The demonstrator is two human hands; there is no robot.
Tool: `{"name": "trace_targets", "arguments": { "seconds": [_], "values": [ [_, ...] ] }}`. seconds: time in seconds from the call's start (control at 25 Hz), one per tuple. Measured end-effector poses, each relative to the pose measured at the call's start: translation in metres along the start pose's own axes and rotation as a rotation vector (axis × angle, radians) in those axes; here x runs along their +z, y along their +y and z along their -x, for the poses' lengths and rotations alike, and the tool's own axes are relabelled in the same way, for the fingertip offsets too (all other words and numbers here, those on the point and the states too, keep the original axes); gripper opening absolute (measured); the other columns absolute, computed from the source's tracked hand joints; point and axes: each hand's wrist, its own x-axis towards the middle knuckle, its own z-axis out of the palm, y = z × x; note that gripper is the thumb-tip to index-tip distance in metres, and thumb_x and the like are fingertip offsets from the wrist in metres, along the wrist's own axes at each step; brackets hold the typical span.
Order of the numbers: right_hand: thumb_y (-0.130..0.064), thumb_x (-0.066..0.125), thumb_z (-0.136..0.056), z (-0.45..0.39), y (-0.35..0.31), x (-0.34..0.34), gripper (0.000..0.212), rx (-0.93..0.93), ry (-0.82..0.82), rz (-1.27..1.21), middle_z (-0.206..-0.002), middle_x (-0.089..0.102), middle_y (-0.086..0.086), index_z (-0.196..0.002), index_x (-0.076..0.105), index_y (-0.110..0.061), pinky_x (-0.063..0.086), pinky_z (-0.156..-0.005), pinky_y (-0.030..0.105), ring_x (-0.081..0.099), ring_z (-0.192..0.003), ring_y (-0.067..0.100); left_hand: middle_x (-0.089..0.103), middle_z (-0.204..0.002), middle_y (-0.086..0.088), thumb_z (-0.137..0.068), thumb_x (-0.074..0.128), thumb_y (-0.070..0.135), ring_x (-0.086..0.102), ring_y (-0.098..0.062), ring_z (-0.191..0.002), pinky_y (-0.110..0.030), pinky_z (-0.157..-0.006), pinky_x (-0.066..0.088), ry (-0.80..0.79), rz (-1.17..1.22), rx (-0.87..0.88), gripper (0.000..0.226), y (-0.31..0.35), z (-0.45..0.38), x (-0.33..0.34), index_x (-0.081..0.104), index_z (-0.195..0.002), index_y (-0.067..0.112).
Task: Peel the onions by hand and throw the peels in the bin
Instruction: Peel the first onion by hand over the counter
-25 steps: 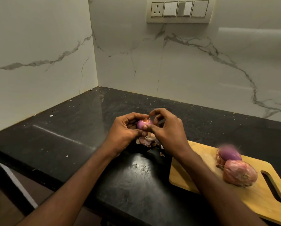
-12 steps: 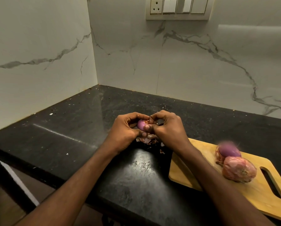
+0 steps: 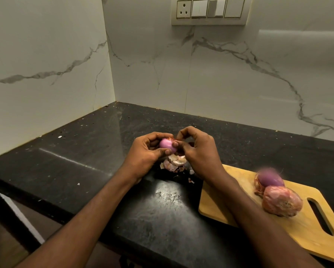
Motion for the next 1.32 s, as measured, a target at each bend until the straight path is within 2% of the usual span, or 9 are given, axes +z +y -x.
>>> {"name": "trace_targets", "arguments": {
  "seconds": [0.08, 0.16, 0.28, 0.48, 0.56, 0.84, 1.12, 1.2, 1.32],
  "values": [
    [-0.007, 0.076, -0.090, 0.000, 0.000, -0.003, 0.024, -0.002, -0.027, 0.012, -0.109, 0.070, -0.004, -0.111, 0.073, -0.018, 0.061, -0.082, 0.028, 0.068, -0.099, 0.008, 0.077, -0.115, -0.010, -0.081, 0.079, -0.002, 0.074, -0.024, -0.108, -0.034, -0.089, 0.062, -0.004, 0.013, -0.008, 0.043, 0.000, -0.001, -0.002, 0.069, -0.123, 0.005],
    [-0.009, 0.079, -0.087, -0.001, 0.001, -0.006, 0.025, 0.001, -0.057, 0.031, -0.113, 0.070, -0.005, -0.111, 0.074, -0.017, 0.061, -0.083, 0.029, 0.069, -0.098, 0.009, 0.077, -0.116, -0.009, -0.082, 0.080, -0.001, 0.074, -0.024, -0.109, -0.035, -0.090, 0.062, -0.014, 0.009, -0.010, 0.044, 0.000, -0.001, -0.002, 0.069, -0.124, 0.005],
    [-0.010, 0.084, -0.083, -0.001, -0.001, -0.009, 0.030, 0.007, -0.093, -0.030, -0.111, 0.071, -0.006, -0.110, 0.073, -0.016, 0.059, -0.075, 0.021, 0.071, -0.085, 0.007, 0.077, -0.115, -0.009, -0.084, 0.076, -0.006, 0.074, -0.024, -0.109, -0.030, -0.087, 0.061, -0.011, 0.028, -0.017, 0.041, 0.000, -0.001, -0.003, 0.069, -0.124, 0.005],
    [-0.014, 0.090, -0.075, -0.001, -0.003, -0.011, 0.036, -0.106, -0.075, 0.076, -0.106, 0.070, -0.007, -0.108, 0.073, -0.015, 0.059, -0.075, 0.023, 0.070, -0.087, 0.011, 0.077, -0.115, -0.010, -0.087, 0.073, -0.007, 0.074, -0.024, -0.109, -0.028, -0.088, 0.060, -0.031, 0.011, -0.004, 0.036, -0.002, -0.002, -0.004, 0.070, -0.121, 0.005],
    [-0.013, 0.092, -0.073, -0.001, -0.002, -0.011, 0.040, -0.132, -0.087, 0.093, -0.105, 0.069, -0.006, -0.108, 0.072, -0.015, 0.057, -0.075, 0.018, 0.069, -0.087, 0.008, 0.077, -0.115, -0.009, -0.087, 0.072, -0.006, 0.074, -0.023, -0.110, -0.028, -0.089, 0.060, -0.032, 0.007, -0.001, 0.035, -0.003, -0.002, -0.004, 0.070, -0.120, 0.005],
    [-0.006, 0.089, -0.077, -0.002, 0.002, -0.005, 0.032, -0.186, -0.028, 0.198, -0.099, 0.069, -0.003, -0.104, 0.074, -0.012, 0.054, -0.077, 0.016, 0.065, -0.089, 0.010, 0.077, -0.116, -0.010, -0.088, 0.071, -0.006, 0.074, -0.024, -0.110, -0.030, -0.091, 0.060, -0.027, -0.016, 0.007, 0.034, -0.006, -0.004, -0.004, 0.069, -0.122, 0.002],
    [-0.006, 0.084, -0.082, -0.001, -0.002, -0.004, 0.016, -0.195, -0.018, 0.236, -0.092, 0.067, -0.002, -0.093, 0.073, -0.011, 0.056, -0.072, 0.024, 0.062, -0.084, 0.012, 0.076, -0.115, -0.016, -0.089, 0.072, 0.002, 0.075, -0.029, -0.106, -0.032, -0.089, 0.062, -0.012, 0.064, -0.037, 0.037, -0.006, -0.004, -0.005, 0.066, -0.125, 0.000],
    [-0.009, 0.087, -0.081, -0.001, -0.002, -0.004, 0.018, -0.206, 0.008, 0.207, -0.091, 0.067, -0.003, -0.094, 0.074, -0.012, 0.054, -0.072, 0.020, 0.063, -0.083, 0.010, 0.075, -0.115, -0.018, -0.086, 0.073, 0.011, 0.075, -0.029, -0.104, -0.032, -0.088, 0.062, 0.000, 0.088, -0.055, 0.042, -0.007, -0.005, -0.005, 0.065, -0.126, 0.000],
    [-0.014, 0.090, -0.078, 0.003, -0.003, 0.001, 0.020, -0.233, -0.010, 0.176, -0.086, 0.067, -0.007, -0.091, 0.075, -0.014, 0.050, -0.067, 0.014, 0.063, -0.076, 0.004, 0.075, -0.110, -0.019, -0.082, 0.071, 0.021, 0.076, -0.025, -0.095, -0.026, -0.077, 0.063, 0.118, 0.213, -0.098, 0.044, -0.005, -0.007, -0.004, 0.065, -0.120, 0.000]
  ]
}}
